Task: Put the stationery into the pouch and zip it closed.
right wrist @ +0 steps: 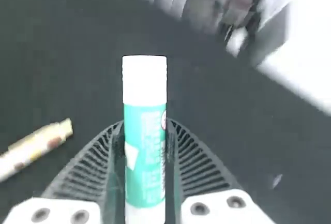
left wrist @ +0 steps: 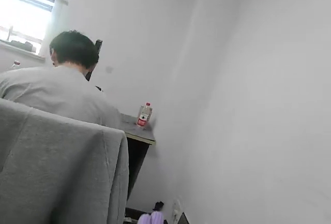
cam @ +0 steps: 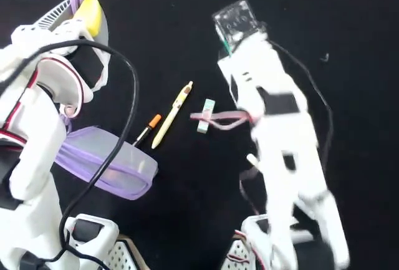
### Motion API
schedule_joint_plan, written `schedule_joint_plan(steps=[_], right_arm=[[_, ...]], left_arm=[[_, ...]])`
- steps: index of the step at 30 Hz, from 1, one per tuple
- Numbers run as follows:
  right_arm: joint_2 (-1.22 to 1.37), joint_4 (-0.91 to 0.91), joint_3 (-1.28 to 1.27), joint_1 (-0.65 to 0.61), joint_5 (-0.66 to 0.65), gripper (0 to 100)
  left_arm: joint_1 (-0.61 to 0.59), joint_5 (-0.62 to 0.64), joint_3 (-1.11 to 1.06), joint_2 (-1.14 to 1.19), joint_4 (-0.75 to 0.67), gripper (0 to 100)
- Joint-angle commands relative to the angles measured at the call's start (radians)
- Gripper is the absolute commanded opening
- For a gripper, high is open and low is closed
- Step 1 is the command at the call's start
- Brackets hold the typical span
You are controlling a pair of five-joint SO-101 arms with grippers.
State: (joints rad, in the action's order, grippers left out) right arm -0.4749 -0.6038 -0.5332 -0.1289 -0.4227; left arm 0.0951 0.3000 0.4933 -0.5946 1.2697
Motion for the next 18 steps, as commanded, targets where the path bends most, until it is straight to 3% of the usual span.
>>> schedule_joint_plan(steps=[1, 9, 18], right_arm=[[-0.384, -0.006, -0.036, -0.098, 0.084, 1.1], [-0.736, -0.003, -0.081, -0.276, 0.226, 1.1], [-0.978, 0.009, -0.189, -0.58, 0.25, 1.1]], left_arm=[[-0.004, 0.158, 0.008, -0.011, -0.029, 3], [-0.004, 0.183, -0.001, -0.003, -0.132, 3], [-0.002, 0.183, -0.041, -0.011, -0.138, 3]])
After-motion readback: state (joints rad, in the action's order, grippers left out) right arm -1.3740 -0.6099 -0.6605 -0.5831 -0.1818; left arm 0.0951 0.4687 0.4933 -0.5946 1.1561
